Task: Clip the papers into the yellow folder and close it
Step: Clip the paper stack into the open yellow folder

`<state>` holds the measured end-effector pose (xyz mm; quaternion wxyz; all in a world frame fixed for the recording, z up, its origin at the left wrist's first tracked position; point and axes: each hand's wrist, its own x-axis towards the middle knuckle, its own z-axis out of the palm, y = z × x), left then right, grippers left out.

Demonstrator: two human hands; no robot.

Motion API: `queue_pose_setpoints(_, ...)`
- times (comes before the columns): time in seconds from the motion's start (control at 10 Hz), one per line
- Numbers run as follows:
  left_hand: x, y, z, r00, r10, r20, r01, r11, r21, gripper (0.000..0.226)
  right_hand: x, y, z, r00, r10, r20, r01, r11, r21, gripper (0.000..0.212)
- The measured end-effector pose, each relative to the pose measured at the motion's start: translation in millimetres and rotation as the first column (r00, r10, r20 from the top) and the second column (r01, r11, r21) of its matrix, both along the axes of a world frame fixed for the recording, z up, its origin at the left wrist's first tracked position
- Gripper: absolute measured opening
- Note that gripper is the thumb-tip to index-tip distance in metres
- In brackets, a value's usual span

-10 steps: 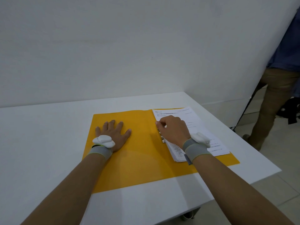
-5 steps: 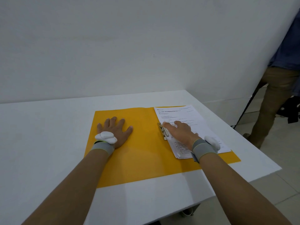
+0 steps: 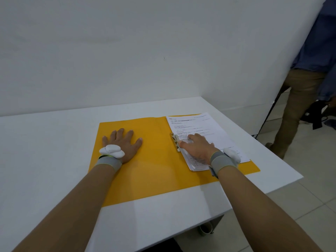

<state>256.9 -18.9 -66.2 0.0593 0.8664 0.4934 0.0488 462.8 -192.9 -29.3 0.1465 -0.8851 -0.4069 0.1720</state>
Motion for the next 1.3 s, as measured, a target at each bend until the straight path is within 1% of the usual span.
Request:
queue_pose_setpoints(0.1, 0.3, 0.2, -0.6, 1.0, 0.0, 0.001, 0.0, 1.0, 0.002, 0.074, -1.0, 0.2, -0.3, 1.0, 0.004, 0.027, -0.004, 1.0, -0.011, 0.073)
queue_pose_setpoints(0.2, 0.3, 0.9, -1.9, 1.0, 0.003, 0.001, -0.003, 1.0, 0.008, 0.074, -2.9, 0.9, -3.3, 0.997, 0.005, 0.08, -0.004, 1.0, -0.004, 0.072)
queue_pose_setpoints(0.3, 0.7, 1.0, -2.8, 1.0, 0.004, -0.004, -0.004, 1.0, 0.008, 0.074, -5.3, 1.2, -7.2, 0.995, -0.001, 0.101, -0.001, 1.0, 0.018, 0.073)
queue_pose_setpoints(0.5, 1.0, -0.2, -1.0, 1.0, 0.0, -0.007, 0.0, 1.0, 0.01, 0.073, -6.3, 2.6, -8.9, 0.995, 0.008, 0.096, -0.013, 0.998, 0.054, 0.07)
queue_pose_setpoints(0.6, 0.3, -1.5, -1.5, 1.0, 0.003, 0.0, -0.003, 1.0, 0.008, 0.073, -5.5, 1.7, -8.7, 0.996, 0.011, 0.084, -0.016, 0.998, 0.06, 0.073)
queue_pose_setpoints(0.9, 0.4, -1.8, -0.8, 1.0, 0.011, 0.005, -0.011, 1.0, 0.014, 0.073, -2.6, 2.8, -12.3, 0.995, 0.019, 0.098, -0.024, 0.999, 0.043, 0.084)
queue_pose_setpoints(1.1, 0.4, -0.9, -1.8, 1.0, 0.014, 0.008, -0.014, 1.0, 0.008, 0.073, 2.9, 2.8, -10.9, 0.993, 0.058, 0.103, -0.057, 0.998, -0.012, 0.089)
queue_pose_setpoints(1.3, 0.0, -0.3, -2.3, 1.0, 0.011, 0.003, -0.011, 1.0, 0.014, 0.073, 6.0, 2.4, -7.1, 0.992, 0.084, 0.096, -0.081, 0.996, -0.036, 0.091)
